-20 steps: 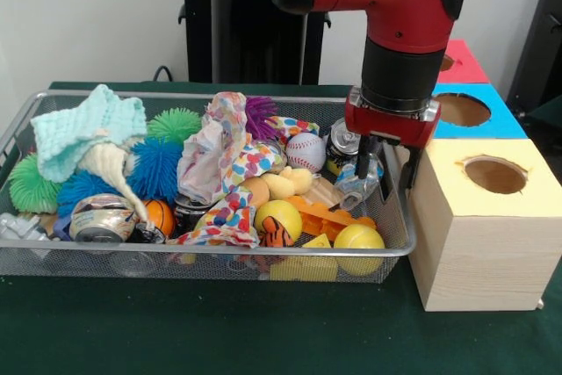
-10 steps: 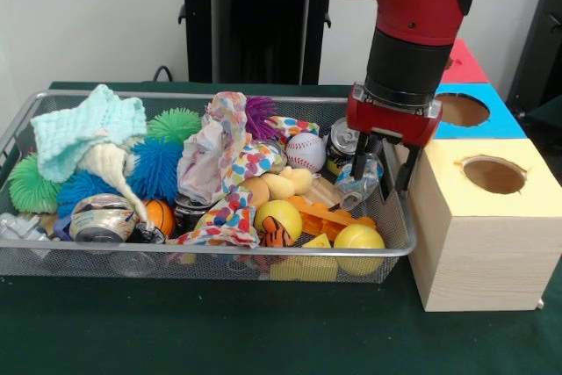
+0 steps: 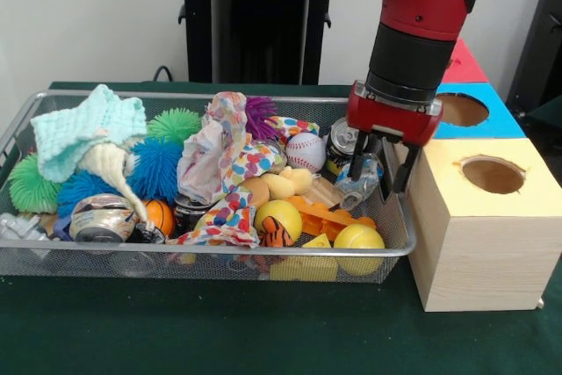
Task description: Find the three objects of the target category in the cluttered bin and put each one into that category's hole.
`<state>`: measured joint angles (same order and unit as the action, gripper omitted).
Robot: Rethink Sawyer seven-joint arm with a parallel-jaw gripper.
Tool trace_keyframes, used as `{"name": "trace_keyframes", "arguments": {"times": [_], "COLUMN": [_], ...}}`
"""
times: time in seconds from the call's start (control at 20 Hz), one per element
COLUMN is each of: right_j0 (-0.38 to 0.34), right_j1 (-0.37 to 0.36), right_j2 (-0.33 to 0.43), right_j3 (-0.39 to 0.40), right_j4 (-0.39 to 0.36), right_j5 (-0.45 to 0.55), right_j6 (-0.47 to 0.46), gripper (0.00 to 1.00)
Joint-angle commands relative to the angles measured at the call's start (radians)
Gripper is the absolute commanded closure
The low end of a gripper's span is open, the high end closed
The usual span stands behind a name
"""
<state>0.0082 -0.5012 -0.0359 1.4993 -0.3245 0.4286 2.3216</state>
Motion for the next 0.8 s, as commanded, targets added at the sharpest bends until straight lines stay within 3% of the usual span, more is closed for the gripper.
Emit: {"name": "trace_keyframes", "arguments": {"times": [0.05, 0.8], "right_j0": [-0.029, -0.073], "right_j1": [0.177, 0.129], "right_j2": [-0.018, -0.005], "right_j3": [0.077, 0.076], "right_j4": [-0.007, -0.019], "right_j5": [-0.017, 0.042], "right_j6": [0.106, 0.019], "gripper": [0.0, 0.0]}}
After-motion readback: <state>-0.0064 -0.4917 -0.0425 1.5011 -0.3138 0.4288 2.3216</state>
